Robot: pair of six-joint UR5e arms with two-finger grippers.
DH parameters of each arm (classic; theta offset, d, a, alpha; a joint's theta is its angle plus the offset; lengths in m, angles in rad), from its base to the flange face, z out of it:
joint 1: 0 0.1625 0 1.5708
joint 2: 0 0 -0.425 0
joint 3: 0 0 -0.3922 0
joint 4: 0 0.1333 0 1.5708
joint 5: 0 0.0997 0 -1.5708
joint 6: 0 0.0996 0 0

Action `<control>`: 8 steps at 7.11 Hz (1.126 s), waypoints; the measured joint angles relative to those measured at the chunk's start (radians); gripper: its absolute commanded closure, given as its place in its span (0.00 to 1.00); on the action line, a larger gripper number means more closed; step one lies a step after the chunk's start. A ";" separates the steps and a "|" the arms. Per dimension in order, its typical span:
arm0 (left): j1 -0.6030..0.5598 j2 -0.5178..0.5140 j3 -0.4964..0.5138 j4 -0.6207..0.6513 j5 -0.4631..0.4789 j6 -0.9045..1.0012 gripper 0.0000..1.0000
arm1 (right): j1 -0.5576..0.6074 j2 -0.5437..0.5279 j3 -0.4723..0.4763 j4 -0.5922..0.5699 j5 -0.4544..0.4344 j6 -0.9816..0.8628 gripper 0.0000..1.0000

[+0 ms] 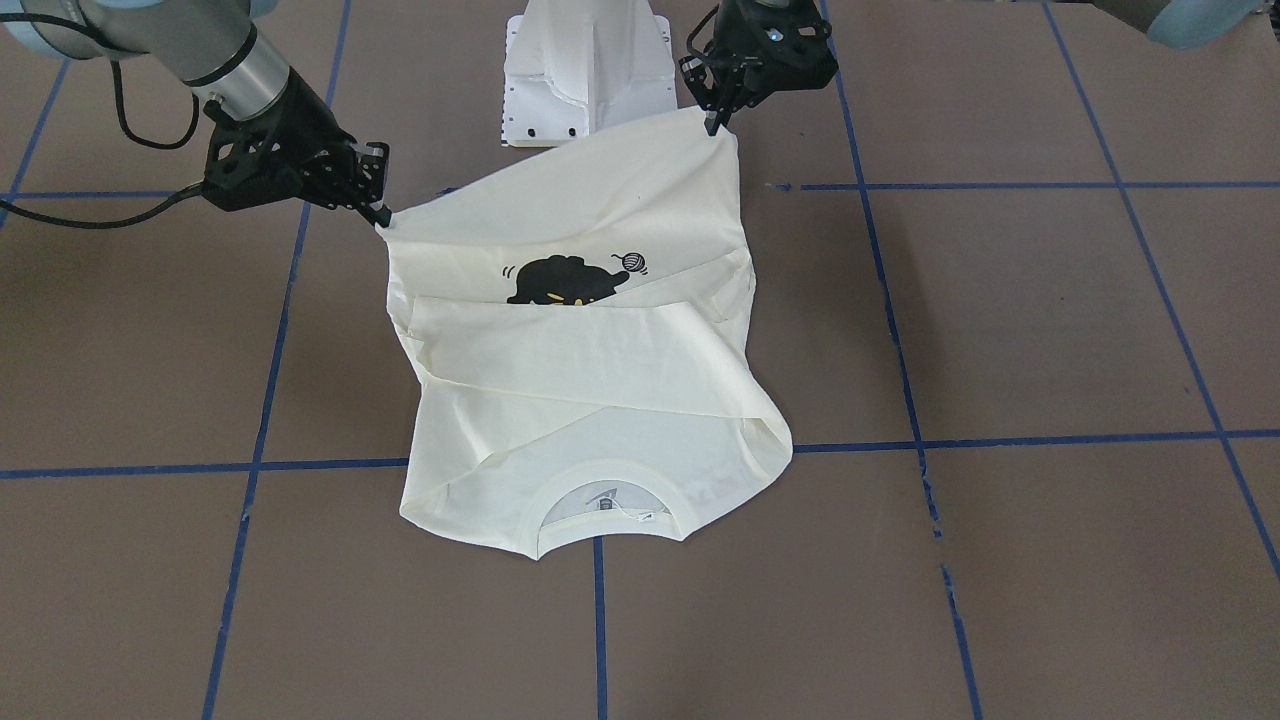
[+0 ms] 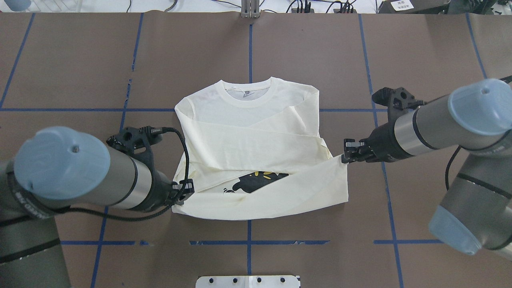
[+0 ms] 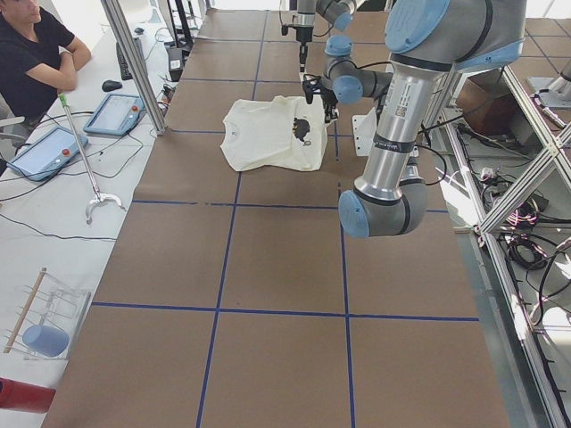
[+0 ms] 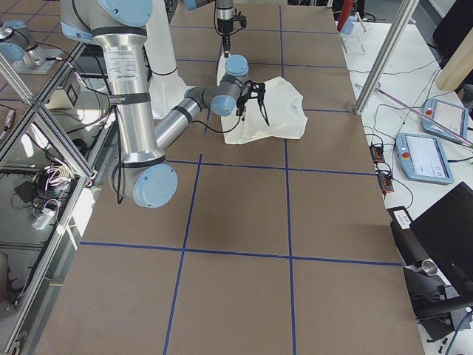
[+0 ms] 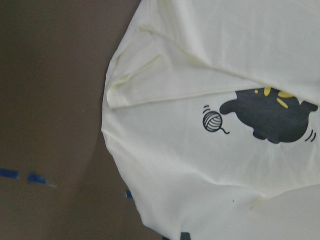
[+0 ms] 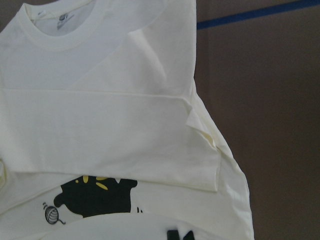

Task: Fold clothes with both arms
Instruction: 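Lift the hem and fold it toward the collar with both grippers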

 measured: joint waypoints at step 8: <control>-0.323 -0.170 0.637 -0.374 -0.047 0.162 1.00 | 0.184 0.452 -0.656 0.065 0.008 -0.014 1.00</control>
